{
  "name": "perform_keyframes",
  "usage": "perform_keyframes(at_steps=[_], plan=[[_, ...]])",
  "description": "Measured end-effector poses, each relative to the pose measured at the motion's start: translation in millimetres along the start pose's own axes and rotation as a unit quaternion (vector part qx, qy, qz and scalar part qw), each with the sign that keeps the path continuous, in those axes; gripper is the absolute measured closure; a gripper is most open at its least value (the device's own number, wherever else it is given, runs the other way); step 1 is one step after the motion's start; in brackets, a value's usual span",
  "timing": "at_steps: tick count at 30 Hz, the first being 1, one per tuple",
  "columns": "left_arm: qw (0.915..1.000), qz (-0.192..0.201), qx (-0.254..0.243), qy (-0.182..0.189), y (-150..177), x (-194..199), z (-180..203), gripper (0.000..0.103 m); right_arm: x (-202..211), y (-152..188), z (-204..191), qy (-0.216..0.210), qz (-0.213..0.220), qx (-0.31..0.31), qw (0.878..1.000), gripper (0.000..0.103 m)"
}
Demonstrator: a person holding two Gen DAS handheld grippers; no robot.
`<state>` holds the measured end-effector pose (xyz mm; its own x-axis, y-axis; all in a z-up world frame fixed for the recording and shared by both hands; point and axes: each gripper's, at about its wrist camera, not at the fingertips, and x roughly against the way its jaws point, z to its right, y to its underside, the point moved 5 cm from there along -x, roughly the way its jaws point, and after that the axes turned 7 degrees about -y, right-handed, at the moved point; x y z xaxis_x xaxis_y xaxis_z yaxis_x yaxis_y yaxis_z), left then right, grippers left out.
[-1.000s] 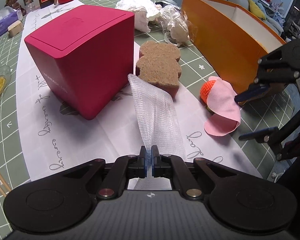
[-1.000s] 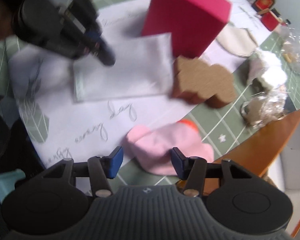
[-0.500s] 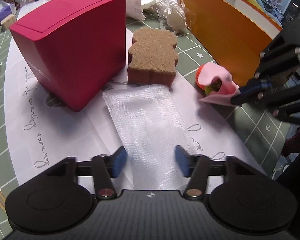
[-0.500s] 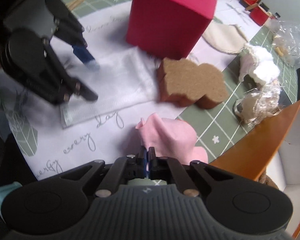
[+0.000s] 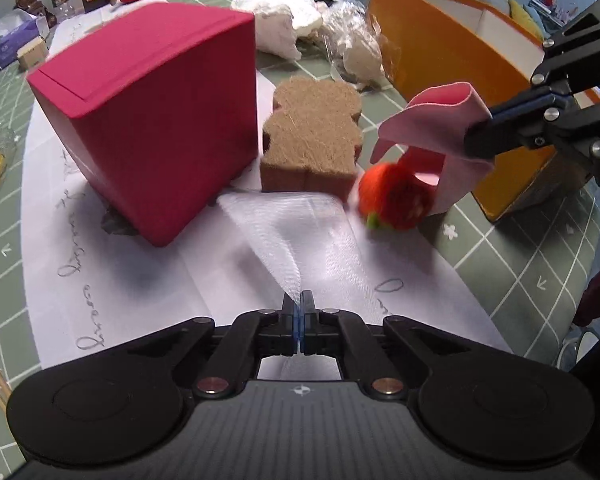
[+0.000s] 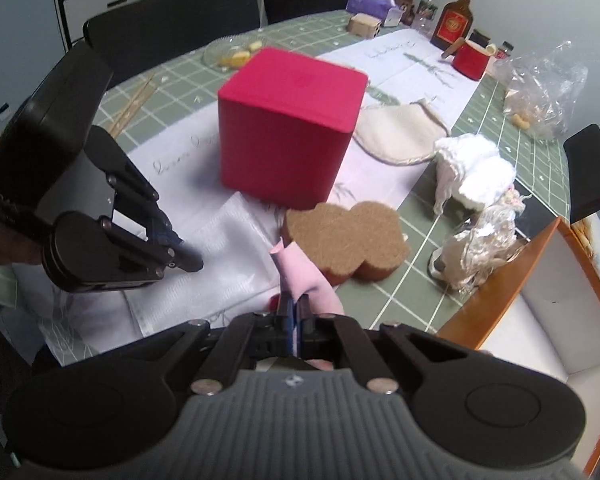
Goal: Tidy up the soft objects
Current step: 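Lift the mesh bag and pink cloth and carry them toward the orange box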
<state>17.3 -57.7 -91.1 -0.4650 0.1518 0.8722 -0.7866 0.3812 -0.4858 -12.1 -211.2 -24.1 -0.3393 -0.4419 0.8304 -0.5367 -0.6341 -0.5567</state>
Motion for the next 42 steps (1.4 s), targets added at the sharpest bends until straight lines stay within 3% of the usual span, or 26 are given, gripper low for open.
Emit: perform_keyframes(at_steps=[11,28,36,42], plan=[[0.9975,0.062,0.029,0.021,-22.8,45.8,-9.8,0.103,19.9,-12.8,7.9,0.004,0.034,-0.007,0.999,0.103],[0.9938,0.104,0.032,0.02,-51.4,71.3,1.3,0.103,39.4,-22.1,20.6,0.011,0.069,-0.022,0.997,0.103],[0.9929,0.118,0.012,0.01,-74.9,81.9,13.5,0.103,63.8,-21.5,39.2,0.017,0.104,-0.048,0.993,0.103],[0.9908,0.134,-0.01,0.016,-104.5,86.5,43.2,0.103,82.1,-13.2,57.1,0.029,0.125,-0.07,0.989,0.103]])
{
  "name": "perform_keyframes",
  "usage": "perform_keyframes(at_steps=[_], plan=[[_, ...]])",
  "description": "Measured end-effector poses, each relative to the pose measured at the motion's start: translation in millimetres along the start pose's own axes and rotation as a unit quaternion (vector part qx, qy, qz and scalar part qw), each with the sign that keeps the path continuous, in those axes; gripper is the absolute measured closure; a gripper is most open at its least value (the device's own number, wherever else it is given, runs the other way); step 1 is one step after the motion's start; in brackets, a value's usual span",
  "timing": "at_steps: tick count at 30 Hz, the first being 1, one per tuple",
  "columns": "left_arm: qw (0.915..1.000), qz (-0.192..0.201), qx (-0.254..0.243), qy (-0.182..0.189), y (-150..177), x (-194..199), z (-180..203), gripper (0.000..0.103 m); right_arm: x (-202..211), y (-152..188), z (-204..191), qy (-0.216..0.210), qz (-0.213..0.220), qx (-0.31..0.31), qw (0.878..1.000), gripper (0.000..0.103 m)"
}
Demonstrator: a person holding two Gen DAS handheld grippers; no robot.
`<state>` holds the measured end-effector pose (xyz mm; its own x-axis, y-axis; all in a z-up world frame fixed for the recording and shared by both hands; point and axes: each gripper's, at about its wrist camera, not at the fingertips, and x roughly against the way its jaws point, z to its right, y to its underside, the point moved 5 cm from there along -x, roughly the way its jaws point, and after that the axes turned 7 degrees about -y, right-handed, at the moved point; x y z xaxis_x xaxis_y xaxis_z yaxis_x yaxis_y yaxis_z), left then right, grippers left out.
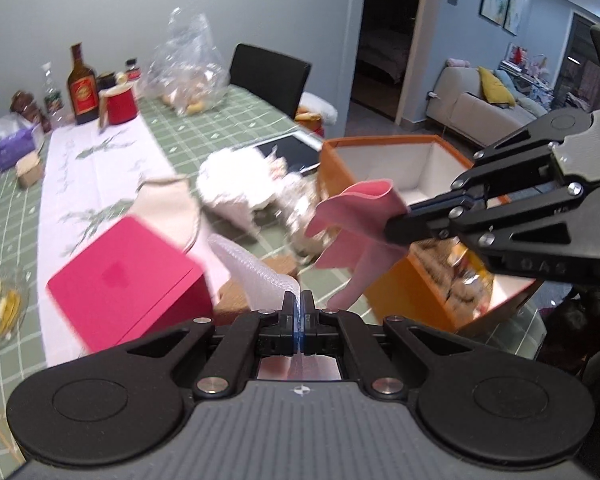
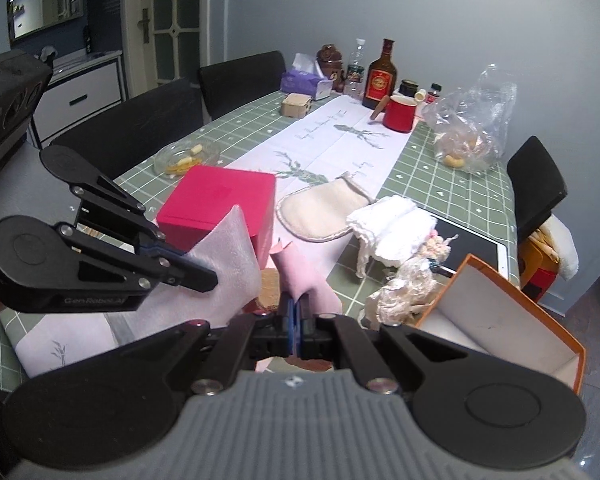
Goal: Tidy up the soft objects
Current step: 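Lift the mesh bag and pink cloth and carry them toward the orange box, then lower the mesh bag and pink cloth into the box and open both tools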
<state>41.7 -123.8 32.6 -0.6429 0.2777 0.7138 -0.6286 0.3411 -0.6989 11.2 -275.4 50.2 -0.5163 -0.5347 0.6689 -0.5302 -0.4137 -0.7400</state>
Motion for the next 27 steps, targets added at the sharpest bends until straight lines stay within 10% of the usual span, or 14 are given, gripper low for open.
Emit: perform_keyframes(at_steps=[27], plan=[[0.9956,0.064,-0.043,0.054,-102.2,-28.9,115.4,0.103,83.0,42.8,125.9,0.087,0.072,-0.137,0.984,0.103]])
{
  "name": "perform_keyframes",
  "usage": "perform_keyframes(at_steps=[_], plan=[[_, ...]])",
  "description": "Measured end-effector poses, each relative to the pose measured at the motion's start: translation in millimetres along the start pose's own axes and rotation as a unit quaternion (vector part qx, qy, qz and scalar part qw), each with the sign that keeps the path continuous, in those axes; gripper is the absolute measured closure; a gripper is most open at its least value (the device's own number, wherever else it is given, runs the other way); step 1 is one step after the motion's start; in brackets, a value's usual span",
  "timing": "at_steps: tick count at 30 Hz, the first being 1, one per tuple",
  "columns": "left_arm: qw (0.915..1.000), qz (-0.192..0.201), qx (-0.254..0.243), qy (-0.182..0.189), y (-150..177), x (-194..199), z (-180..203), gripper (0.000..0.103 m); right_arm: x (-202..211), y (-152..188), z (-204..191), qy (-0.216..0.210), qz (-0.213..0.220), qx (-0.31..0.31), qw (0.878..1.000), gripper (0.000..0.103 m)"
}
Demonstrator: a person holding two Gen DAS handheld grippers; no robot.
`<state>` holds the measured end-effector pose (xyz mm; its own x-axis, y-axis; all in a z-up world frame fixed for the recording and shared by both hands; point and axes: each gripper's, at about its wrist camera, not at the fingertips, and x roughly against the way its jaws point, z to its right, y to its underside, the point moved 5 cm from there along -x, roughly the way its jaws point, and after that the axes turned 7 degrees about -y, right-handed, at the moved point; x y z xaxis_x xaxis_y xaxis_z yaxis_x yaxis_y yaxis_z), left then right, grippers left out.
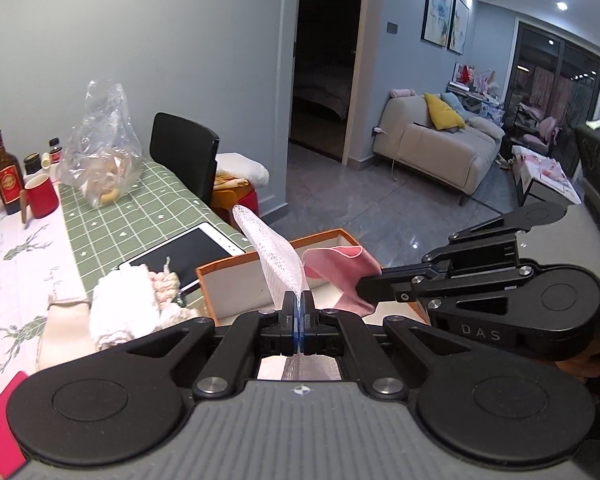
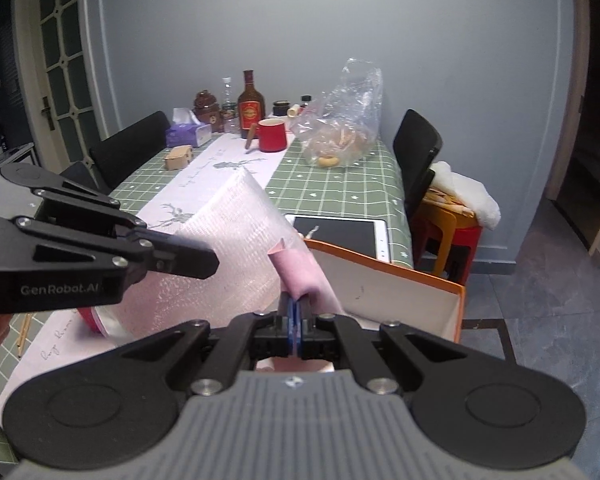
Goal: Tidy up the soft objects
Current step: 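Lower the mesh bag and pink cloth into the box and open both tools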
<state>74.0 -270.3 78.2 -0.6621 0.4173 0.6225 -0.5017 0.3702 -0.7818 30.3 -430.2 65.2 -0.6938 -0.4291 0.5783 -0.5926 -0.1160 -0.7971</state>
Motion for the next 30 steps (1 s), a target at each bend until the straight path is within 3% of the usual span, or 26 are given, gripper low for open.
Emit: perform_keyframes(at_steps=[12,30], plan=[[0.9982,-0.037,-0.023,-0.042,11.9,-75.4,14.1,0.103,-42.5,10.0,28.6,0.028,-0.042,-0.02,0.999,0.103],[0.99,-0.107,-0.016,-0.09,32.8,-131.4,-0.6,0.101,-112.7,39.7,64.6,0.037,-0.122,-0.075,0.989,0.103]])
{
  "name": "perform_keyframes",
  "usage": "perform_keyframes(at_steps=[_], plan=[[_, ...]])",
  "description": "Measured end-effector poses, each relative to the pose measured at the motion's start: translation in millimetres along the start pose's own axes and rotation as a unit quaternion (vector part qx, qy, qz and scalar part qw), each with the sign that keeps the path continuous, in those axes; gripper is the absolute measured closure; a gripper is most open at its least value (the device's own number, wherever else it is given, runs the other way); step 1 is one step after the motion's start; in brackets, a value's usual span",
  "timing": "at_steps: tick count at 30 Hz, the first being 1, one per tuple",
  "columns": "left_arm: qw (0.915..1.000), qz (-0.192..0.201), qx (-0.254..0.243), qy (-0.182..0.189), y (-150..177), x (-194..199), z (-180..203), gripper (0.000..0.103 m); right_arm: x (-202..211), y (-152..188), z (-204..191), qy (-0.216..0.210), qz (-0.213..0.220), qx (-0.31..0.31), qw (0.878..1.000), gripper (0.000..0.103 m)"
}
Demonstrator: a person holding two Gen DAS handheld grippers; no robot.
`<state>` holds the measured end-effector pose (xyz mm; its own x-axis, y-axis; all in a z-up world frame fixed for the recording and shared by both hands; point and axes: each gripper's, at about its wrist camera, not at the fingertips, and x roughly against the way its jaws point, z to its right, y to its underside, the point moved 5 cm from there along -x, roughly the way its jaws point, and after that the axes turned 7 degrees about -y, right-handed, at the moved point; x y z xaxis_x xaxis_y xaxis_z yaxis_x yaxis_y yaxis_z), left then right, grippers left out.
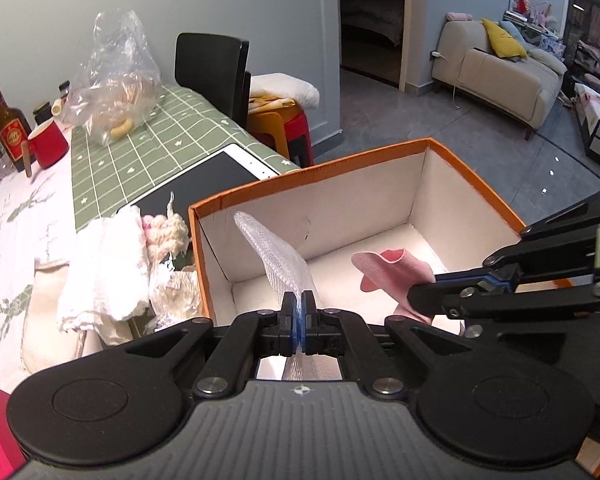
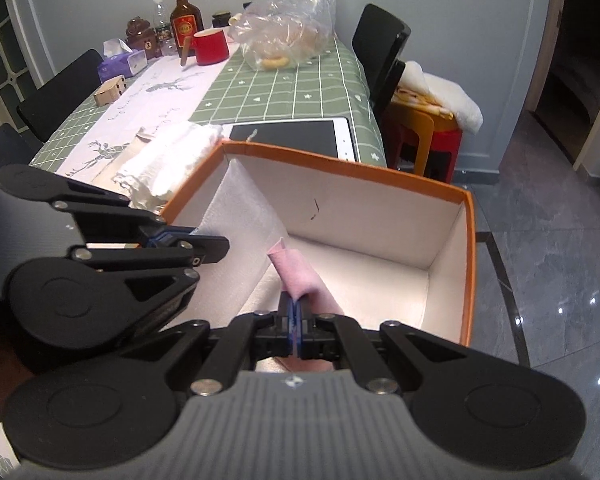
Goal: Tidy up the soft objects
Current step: 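Lower the mesh bag and pink cloth into the box and open both tools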
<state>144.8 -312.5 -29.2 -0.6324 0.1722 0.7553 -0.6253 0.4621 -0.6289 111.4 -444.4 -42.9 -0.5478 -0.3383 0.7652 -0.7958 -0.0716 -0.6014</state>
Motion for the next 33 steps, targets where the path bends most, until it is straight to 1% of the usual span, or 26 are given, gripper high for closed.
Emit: perform_keyframes(at_steps=[4,5,6,8,9,10,11,15,19,22,27,31,33], plan=[[1.0,-0.001,0.002,-0.006,0.7,-1.1,-0.2,0.096,-9.1,1.5,4.1,-0.004,-0.004,-0.011,1.0,0.103],[1.0,0.0,0.001,-0.006,0.7,-0.8,0.0,0.09,-10.6,2.0,4.7,-0.006,-0.005,-0.014,1.0,0.103],[1.0,-0.001,0.0,-0.007,0.4,-0.5,0.3,0.086,-11.7,2.6,5.2,-0.006,-0.007,-0.016,1.0,0.103],[1.0,0.002,0.003,-0.008,-0.5,2.0,0.2,0.073,-12.9,3.7,5.8,-0.004,-0.009,-0.017,1.0,0.103],[1.0,0.003,0.005,-0.008,-0.8,3.6,-0.3,0.07,-13.2,4.1,6.0,-0.002,-0.01,-0.018,1.0,0.1],[0.9999,0.004,0.006,-0.008,-1.5,4.6,-0.9,0.066,-12.7,4.5,6.6,0.002,-0.009,-0.018,1.0,0.1],[0.9999,0.006,0.008,-0.008,-2.2,5.6,-1.9,0.064,-11.8,4.7,7.4,0.006,-0.008,-0.019,1.0,0.1],[0.9997,0.017,0.018,-0.009,-4.4,13.8,-9.5,0.061,-5.0,3.9,11.3,0.014,0.005,-0.026,1.0,0.099],[0.9988,0.029,0.039,-0.003,-4.3,26.5,-22.5,0.059,0.5,2.7,12.7,0.022,0.014,-0.028,0.999,0.099],[0.9983,0.034,0.047,-0.008,-3.1,34.8,-33.4,0.058,7.0,0.2,9.7,0.024,0.023,-0.026,0.999,0.099],[0.9974,0.043,0.053,-0.021,2.0,51.9,-55.4,0.057,19.4,-3.9,-6.3,0.02,0.04,-0.01,0.999,0.099],[0.9966,0.05,0.059,-0.028,10.0,66.3,-74.5,0.052,27.2,-7.6,-26.8,0.011,0.05,0.008,0.999,0.098],[0.9967,0.05,0.054,-0.034,16.6,71.8,-82.1,0.052,31.0,-9.0,-38.5,0.008,0.054,0.019,0.998,0.098]])
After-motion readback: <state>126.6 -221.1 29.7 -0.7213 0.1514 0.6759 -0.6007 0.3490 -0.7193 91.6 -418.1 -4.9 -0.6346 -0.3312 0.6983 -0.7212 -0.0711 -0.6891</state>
